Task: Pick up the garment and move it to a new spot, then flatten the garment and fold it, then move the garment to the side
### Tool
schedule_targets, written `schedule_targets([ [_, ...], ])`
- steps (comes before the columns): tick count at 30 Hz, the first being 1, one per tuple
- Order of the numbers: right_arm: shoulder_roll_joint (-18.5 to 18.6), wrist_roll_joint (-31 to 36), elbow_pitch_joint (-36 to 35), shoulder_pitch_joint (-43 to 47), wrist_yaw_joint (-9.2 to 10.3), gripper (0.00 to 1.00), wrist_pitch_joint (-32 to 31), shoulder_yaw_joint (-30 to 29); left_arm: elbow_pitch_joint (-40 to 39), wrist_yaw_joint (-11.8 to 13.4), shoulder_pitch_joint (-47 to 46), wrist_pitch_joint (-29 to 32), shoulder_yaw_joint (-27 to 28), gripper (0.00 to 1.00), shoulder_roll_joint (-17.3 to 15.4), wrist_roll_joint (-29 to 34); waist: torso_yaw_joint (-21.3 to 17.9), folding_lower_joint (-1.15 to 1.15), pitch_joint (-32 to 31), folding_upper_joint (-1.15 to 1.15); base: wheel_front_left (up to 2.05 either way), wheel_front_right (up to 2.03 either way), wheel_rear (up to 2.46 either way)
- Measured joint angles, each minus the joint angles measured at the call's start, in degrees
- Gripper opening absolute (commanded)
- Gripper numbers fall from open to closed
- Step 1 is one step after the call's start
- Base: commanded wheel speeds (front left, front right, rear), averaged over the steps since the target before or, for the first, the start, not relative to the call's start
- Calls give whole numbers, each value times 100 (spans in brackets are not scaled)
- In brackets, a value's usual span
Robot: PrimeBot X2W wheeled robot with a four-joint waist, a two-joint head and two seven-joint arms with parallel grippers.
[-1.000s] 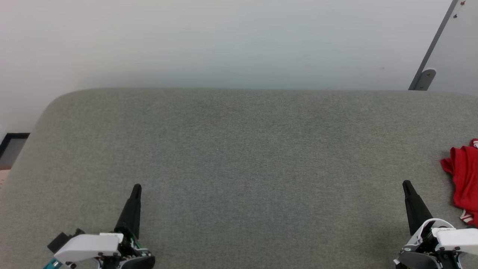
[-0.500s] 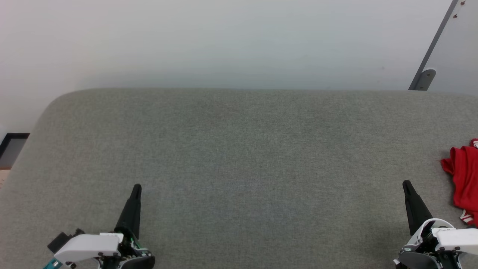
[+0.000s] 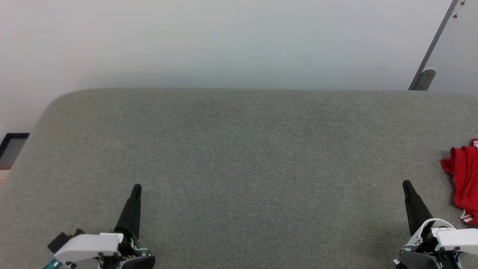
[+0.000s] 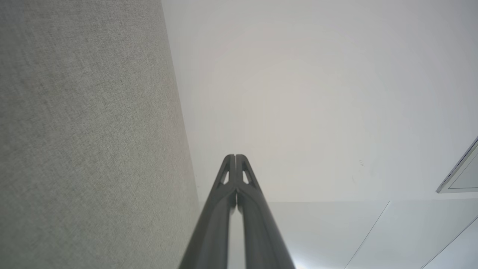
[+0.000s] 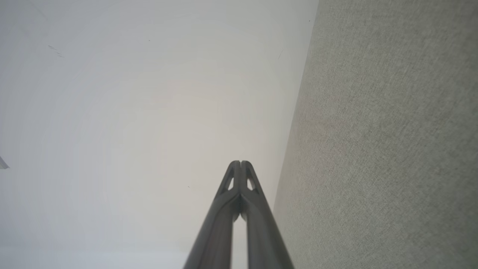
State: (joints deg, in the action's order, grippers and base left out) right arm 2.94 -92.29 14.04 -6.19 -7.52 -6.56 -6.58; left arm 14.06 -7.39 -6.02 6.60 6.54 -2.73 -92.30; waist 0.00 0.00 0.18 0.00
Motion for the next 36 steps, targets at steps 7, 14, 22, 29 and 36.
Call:
schedule_targets([
  [7,0,0,0,0,0,0,0,0,-1,0,0,0,-1,0,0,0,0,0,0,0,0,0,0],
  [14,0,0,0,0,0,0,0,0,-1,0,0,0,-1,0,0,0,0,0,0,0,0,0,0],
  [22,0,0,0,0,0,0,0,0,-1,0,0,0,-2,0,0,0,0,0,0,0,0,0,0],
  [29,0,0,0,0,0,0,0,0,-1,0,0,0,-2,0,0,0,0,0,0,0,0,0,0],
  [36,0,0,0,0,0,0,0,0,-1,0,0,0,0,0,0,0,0,0,0,0,0,0,0],
])
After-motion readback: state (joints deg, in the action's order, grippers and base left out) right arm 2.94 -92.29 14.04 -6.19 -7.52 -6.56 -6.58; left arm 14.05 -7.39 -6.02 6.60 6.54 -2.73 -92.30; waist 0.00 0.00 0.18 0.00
